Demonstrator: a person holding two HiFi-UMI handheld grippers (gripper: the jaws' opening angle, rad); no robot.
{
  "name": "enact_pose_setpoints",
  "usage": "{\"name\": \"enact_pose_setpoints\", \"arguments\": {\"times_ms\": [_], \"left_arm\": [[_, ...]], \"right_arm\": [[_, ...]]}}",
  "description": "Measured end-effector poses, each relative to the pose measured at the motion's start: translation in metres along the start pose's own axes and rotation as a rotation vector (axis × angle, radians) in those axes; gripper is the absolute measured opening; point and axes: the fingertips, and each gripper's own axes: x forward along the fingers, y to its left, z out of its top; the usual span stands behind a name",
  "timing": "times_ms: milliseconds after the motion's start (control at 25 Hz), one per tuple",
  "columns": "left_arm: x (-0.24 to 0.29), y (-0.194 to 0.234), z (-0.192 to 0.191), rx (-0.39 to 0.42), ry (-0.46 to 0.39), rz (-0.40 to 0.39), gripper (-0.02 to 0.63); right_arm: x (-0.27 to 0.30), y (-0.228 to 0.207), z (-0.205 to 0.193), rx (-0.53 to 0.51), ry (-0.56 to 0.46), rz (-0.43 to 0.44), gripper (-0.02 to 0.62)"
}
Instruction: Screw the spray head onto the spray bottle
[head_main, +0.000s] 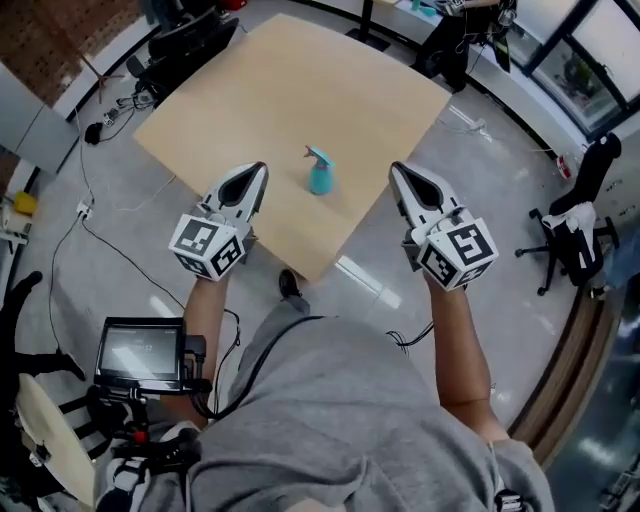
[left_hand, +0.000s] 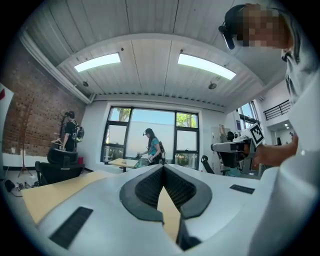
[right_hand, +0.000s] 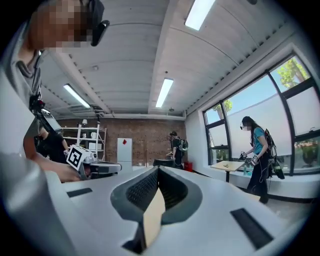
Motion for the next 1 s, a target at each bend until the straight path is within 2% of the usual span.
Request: {"name": "enact_pose_setpoints", "arguments": {"times_ms": [120, 400, 720, 1000], "left_arm": [[-0.006, -0.067, 0.02, 0.03, -0.014, -0.035, 0.005], [-0.028, -0.133, 0.057, 0.092, -0.041, -0.093, 0.005], [-0.084, -0.172, 0.073, 0.148, -0.061, -0.146, 0.005], [-0.165, -0.179, 0.069, 0.123, -0.065, -0.174, 0.005]], "right_arm": [[-0.057, 0.018, 0.021, -0.01, -0.055, 0.06, 0.006], [-0.112, 0.069, 0.055, -0.036, -0.135, 0.114, 0.006], [-0.153, 0.133, 0.061, -0.091, -0.156, 0.098, 0.006], [-0.167, 0.199, 0.046, -0.07, -0.128, 0.039, 0.006]]}}
